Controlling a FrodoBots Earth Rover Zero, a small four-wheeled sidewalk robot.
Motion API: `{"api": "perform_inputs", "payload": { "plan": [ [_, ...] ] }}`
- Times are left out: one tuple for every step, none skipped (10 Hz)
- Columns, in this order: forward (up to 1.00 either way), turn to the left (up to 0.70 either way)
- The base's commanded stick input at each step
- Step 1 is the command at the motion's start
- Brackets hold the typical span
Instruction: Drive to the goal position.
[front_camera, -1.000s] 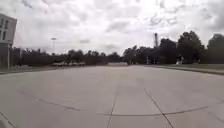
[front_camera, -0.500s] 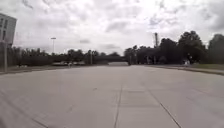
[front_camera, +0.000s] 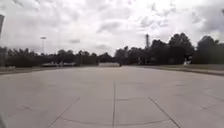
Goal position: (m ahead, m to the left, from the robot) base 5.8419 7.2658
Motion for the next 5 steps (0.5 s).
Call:
{"api": "perform_inputs", "payload": {
  "plan": [
    [1.00,0.00],
    [1.00,0.00],
    [1.00,0.00],
    [1.00,0.00],
    [1.00,0.00]
  ]
}}
